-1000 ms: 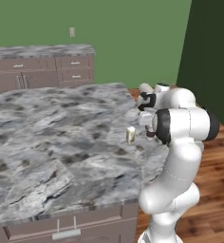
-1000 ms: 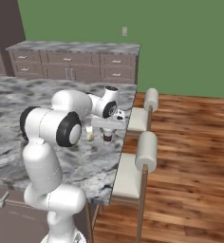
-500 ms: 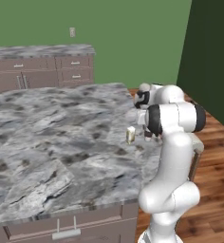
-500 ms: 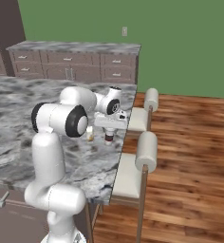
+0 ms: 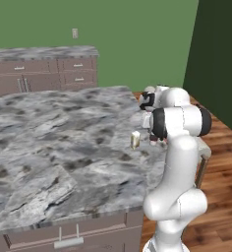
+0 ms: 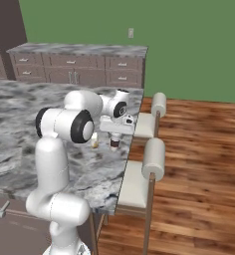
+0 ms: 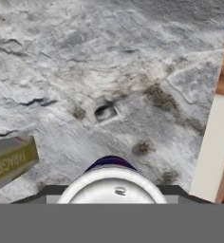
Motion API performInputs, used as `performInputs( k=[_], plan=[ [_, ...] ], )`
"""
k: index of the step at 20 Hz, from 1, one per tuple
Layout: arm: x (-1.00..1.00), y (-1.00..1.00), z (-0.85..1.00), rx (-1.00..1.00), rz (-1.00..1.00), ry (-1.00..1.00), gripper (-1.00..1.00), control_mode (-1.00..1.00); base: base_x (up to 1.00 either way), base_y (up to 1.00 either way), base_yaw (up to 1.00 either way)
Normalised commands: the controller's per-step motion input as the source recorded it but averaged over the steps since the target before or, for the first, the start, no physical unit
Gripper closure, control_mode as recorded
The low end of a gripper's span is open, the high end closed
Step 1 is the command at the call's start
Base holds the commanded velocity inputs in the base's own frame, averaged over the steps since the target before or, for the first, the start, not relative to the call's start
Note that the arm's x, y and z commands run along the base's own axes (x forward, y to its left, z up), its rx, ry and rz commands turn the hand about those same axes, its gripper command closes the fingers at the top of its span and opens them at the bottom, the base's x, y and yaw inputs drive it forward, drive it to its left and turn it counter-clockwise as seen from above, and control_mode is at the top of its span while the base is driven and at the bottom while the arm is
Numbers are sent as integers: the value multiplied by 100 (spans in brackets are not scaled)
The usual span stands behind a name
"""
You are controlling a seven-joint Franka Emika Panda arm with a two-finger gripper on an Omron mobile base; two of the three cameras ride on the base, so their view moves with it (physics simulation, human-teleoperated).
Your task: Move the drinks to the dining counter.
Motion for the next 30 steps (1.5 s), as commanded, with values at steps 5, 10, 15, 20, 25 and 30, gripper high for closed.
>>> performInputs(
  k=[5,10,15,20,25,30],
  plan=[
    [0,1,11,0,0,-3,-100,-100,0,0,0],
    [0,6,27,0,0,-3,-100,-100,0,0,0],
    [-39,4,44,-3,0,-6,-100,-100,0,0,0],
    [-98,32,28,-11,-1,-10,-100,-100,0,0,0],
    [-96,70,31,-14,-3,-6,-100,-100,0,0,0],
    [-84,9,37,-3,-10,-1,-100,-100,0,0,0]
  ],
)
